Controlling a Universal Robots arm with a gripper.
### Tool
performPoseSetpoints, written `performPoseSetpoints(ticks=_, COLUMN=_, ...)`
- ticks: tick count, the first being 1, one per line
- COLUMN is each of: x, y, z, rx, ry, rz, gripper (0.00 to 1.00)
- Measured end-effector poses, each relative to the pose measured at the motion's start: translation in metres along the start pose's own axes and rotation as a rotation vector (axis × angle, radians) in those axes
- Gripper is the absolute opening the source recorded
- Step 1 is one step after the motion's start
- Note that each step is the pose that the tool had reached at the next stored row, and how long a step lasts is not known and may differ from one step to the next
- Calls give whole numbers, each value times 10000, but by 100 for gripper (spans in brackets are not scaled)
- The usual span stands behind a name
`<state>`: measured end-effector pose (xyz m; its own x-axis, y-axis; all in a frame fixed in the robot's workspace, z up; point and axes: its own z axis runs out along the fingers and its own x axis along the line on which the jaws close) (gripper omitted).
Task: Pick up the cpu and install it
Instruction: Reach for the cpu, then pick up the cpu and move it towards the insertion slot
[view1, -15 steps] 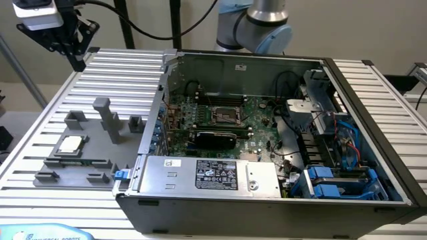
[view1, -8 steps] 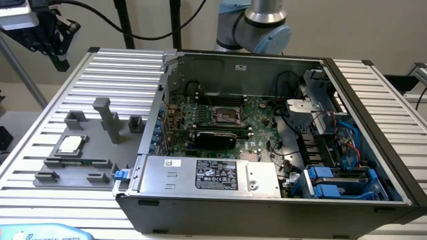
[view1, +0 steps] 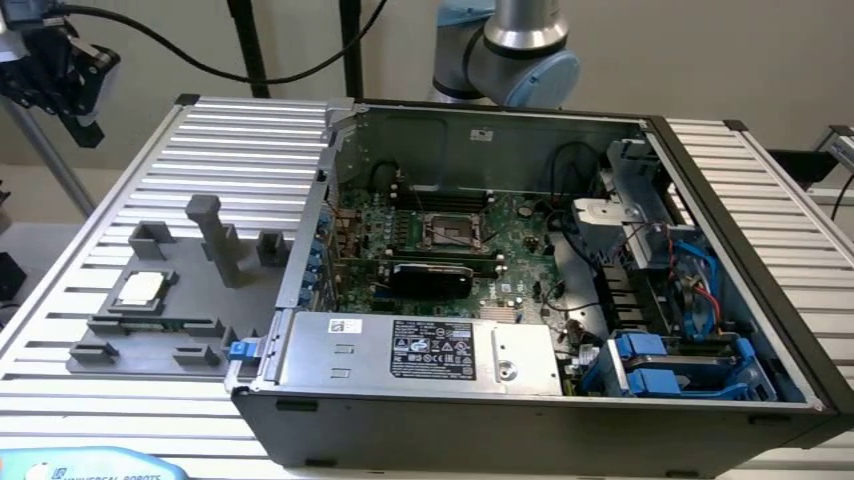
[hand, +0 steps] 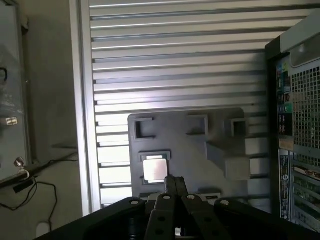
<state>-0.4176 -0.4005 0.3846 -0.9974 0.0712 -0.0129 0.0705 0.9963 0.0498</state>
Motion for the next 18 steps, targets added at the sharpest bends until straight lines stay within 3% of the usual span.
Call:
performPoseSetpoints(ticks=5, x=192, y=-19, z=46, rx=3, ry=26, rz=-5, gripper=11)
performPoseSetpoints(ticks=18, x=201, y=-20, z=56, rx=1, ry=36, rz=-5, gripper=11)
